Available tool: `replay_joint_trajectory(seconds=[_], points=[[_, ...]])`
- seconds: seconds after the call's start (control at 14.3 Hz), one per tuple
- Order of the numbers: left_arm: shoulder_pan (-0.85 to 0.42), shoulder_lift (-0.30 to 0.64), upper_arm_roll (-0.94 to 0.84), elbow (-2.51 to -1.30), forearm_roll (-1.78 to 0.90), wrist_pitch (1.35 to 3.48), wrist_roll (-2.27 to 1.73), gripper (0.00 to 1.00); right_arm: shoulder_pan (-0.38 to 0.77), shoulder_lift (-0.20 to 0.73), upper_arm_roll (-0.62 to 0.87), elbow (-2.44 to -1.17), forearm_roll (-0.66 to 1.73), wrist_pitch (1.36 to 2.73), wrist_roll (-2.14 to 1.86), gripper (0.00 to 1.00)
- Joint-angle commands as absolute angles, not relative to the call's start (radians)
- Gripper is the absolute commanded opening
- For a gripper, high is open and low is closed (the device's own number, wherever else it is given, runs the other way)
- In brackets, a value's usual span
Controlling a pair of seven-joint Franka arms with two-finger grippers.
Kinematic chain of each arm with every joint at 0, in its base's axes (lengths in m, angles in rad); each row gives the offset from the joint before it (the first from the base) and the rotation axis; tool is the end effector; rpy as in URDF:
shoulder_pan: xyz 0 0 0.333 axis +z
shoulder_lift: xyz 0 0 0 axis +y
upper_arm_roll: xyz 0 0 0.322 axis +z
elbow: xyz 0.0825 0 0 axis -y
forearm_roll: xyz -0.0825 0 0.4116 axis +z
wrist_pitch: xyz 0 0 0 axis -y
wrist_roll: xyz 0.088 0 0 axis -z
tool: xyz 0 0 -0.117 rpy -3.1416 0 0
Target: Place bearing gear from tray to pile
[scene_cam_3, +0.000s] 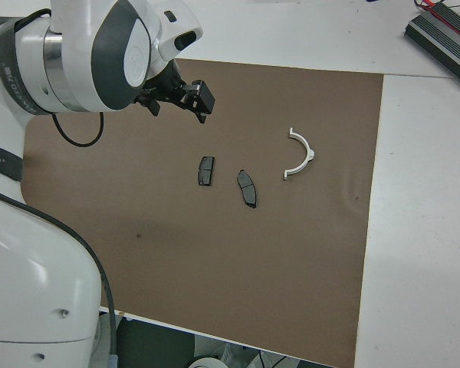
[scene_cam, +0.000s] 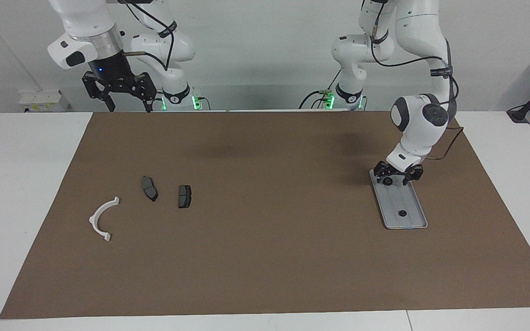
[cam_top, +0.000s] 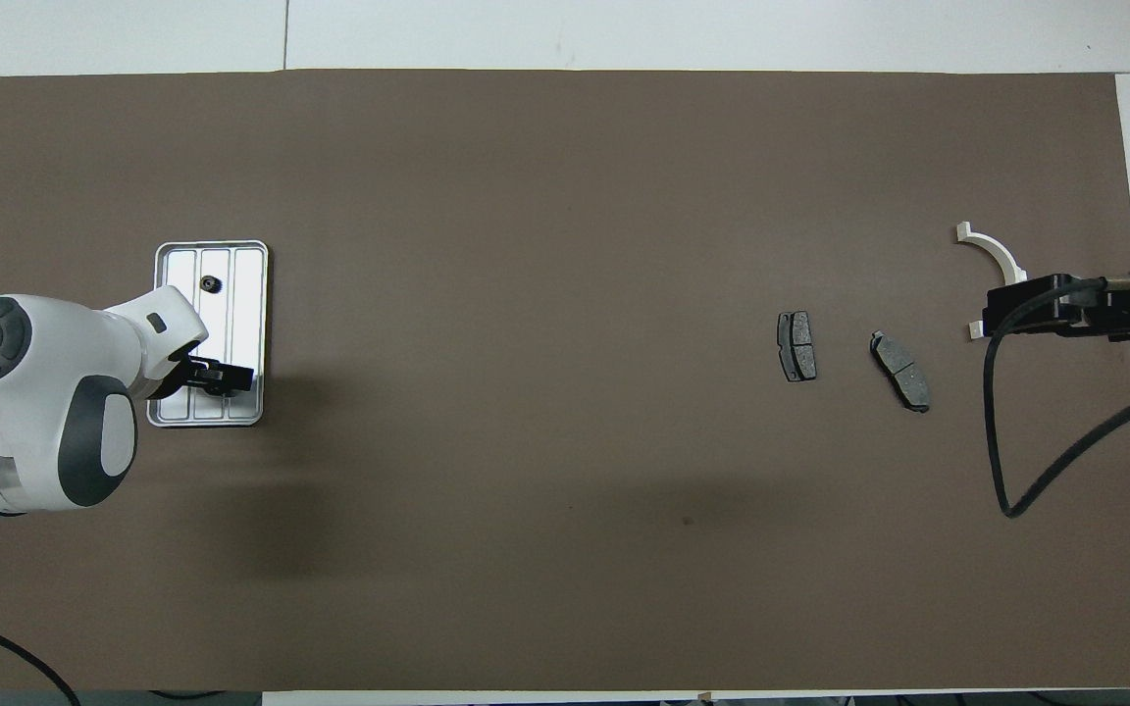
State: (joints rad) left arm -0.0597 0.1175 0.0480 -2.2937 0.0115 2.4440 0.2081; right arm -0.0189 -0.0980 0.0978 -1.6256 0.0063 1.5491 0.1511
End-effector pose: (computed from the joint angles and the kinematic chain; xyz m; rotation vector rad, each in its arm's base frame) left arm 0.5475 -0.0062 0.2776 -3.1045 0.3569 -0.0492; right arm 0.5469 0.0467 0.6464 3.1385 -0.1136 0.0334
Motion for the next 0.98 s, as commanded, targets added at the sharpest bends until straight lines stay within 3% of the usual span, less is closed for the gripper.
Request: replay_joint_trajectory(seconds=[0.0, 0.35, 0.91], points=[[-0.052, 0.103, 0.049, -2.307, 0.005, 2.425, 0.233, 0.98, -0.026, -0.117, 0.1, -1.745, 0.009, 1.653, 0.17, 1.0], [-0.038, 0.095, 0.049, -2.312, 0.005, 2.391, 0.238, 0.98, -0.025, -0.055, 0.1, -1.902, 0.009, 1.888, 0.172, 1.0], [-0.052, 0.092, 0.046, -2.327, 0.005, 2.39, 0.196, 0.97, -0.005, 0.173, 0.101, -1.921, 0.009, 2.184, 0.242, 1.0]])
